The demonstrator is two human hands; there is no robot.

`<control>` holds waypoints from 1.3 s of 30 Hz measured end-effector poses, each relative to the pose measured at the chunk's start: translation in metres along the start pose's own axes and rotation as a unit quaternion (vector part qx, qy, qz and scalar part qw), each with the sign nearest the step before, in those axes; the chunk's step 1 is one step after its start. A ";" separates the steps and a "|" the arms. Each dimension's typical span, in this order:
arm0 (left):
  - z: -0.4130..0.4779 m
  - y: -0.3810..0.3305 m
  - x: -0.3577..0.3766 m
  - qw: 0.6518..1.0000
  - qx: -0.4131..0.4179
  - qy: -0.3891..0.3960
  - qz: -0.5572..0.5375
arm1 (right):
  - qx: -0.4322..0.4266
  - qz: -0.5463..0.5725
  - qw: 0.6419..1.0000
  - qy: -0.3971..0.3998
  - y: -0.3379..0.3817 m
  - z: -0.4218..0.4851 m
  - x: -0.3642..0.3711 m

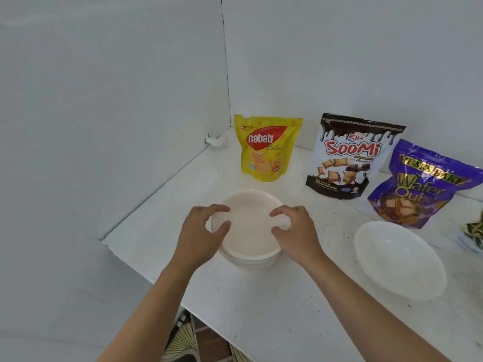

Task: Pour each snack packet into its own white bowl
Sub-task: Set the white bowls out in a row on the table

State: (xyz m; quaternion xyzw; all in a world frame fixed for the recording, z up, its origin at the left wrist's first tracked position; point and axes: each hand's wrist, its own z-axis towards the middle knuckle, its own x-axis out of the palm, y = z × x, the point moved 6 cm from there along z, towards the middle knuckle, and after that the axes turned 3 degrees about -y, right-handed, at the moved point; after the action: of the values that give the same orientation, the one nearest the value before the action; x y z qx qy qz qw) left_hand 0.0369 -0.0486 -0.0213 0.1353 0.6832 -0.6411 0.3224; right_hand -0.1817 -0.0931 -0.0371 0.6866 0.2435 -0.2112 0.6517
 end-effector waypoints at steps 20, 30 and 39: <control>0.027 -0.090 -0.017 0.994 0.067 0.018 -0.086 | -0.059 0.141 0.984 -0.090 0.042 0.001 -0.093; -0.006 -0.198 0.074 0.958 0.110 0.113 -0.241 | -0.058 0.116 0.965 -0.228 -0.019 -0.045 -0.224; -0.098 -0.316 0.248 0.924 0.122 0.260 -0.251 | 0.023 0.120 0.936 -0.331 -0.159 -0.134 -0.378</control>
State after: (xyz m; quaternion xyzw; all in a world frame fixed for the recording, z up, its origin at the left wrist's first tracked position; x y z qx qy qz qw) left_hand -0.3655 -0.0558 0.0728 0.1596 0.6714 -0.7215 -0.0570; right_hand -0.5814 0.0235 0.0748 0.6167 -0.0751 -0.3529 0.6996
